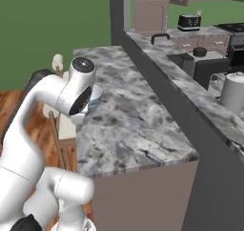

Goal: Pick up the bowls from the cabinet and place each bowl in front of a stool on the dining counter.

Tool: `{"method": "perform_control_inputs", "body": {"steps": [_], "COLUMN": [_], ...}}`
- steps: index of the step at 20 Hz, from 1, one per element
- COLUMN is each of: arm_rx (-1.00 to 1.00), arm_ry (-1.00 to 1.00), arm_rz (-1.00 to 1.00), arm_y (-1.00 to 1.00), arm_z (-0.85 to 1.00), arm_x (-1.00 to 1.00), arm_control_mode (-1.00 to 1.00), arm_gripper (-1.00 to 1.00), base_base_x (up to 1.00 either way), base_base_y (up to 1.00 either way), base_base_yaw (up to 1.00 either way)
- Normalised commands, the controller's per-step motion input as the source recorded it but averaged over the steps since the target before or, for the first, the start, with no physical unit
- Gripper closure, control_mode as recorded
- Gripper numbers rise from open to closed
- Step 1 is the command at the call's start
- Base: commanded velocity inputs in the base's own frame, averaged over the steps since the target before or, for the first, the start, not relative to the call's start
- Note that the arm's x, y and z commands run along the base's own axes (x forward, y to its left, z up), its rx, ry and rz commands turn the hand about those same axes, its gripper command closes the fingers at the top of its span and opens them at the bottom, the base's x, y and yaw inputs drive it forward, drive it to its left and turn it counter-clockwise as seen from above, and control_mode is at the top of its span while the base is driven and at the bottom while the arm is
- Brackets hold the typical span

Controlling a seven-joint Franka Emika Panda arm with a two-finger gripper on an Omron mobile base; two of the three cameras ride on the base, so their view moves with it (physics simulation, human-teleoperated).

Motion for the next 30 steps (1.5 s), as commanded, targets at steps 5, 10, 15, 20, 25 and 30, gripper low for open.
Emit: {"method": "perform_control_inputs", "body": {"steps": [5, 10, 15, 20, 25, 30], "arm_rx": [0.01, 0.0, 0.0, 0.0, 0.01, 0.01], "arm_ry": [0.0, 0.0, 0.01, 0.07, 0.17, 0.09], "arm_rz": [0.0, 0.0, 0.0, 0.0, 0.0, 0.0], "arm_y": [0.18, 0.06, 0.0, 0.08, 0.16, 0.14], "arm_z": [-0.73, -0.45, -0.25, -0.23, -0.2, -0.34], "arm_x": [1.0, 1.0, 1.0, 0.99, 0.7, 0.54], "arm_control_mode": [-1.0, -1.0, -1.0, -1.0, -1.0, -1.0], "arm_gripper": [1.0, 1.0, 1.0, 1.0, 1.0, 1.0], "base_base_x": [0.0, 0.0, 0.0, 0.0, 0.0, 0.0], "base_base_y": [0.0, 0.0, 0.0, 0.0, 0.0, 0.0], "base_base_yaw": [0.0, 0.0, 0.0, 0.0, 0.0, 0.0]}}
